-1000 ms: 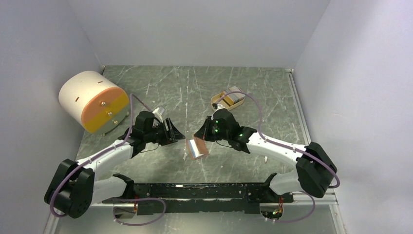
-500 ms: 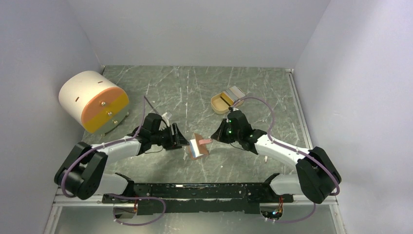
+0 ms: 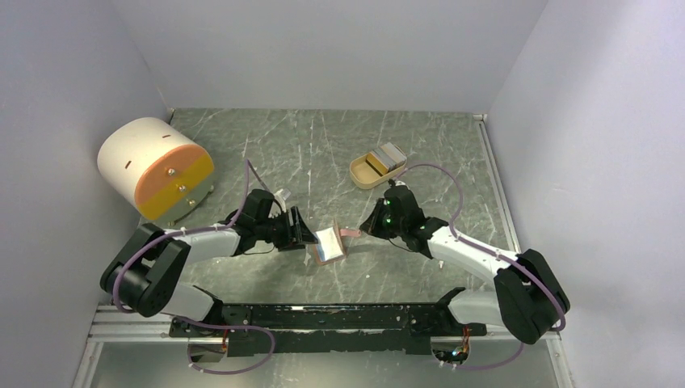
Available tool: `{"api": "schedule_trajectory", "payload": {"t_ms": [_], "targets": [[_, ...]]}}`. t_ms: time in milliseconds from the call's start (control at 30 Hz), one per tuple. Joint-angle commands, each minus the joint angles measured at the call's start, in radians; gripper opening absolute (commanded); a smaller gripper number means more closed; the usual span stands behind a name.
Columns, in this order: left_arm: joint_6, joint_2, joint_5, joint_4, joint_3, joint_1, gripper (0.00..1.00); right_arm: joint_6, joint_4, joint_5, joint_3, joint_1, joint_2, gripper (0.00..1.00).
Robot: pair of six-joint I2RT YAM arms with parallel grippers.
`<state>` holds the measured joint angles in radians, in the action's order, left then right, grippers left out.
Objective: Put the credit cards into the card holder
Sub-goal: Open the card holder at the center of the board.
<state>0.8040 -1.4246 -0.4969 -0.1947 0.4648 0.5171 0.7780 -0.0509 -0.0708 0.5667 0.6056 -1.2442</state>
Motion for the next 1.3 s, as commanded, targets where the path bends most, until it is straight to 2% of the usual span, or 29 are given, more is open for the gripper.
{"api": "schedule_trajectory", "payload": {"t_ms": [0, 900, 1267], "targets": [[-0.011, -0.029, 0.012, -0.051, 0.028, 0.014, 0.63, -0.026, -0.019, 0.019, -0.013, -0.016, 0.015, 0.0], [0.001, -0.141, -0.008, -0.117, 0.058, 0.056, 0.62, -0.041, -0.098, 0.149, -0.066, -0.042, 0.015, 0.0], [0.086, -0.135, -0.137, -0.379, -0.002, 0.058, 0.51, -0.033, -0.059, 0.117, -0.092, -0.041, 0.008, 0.0]]}}
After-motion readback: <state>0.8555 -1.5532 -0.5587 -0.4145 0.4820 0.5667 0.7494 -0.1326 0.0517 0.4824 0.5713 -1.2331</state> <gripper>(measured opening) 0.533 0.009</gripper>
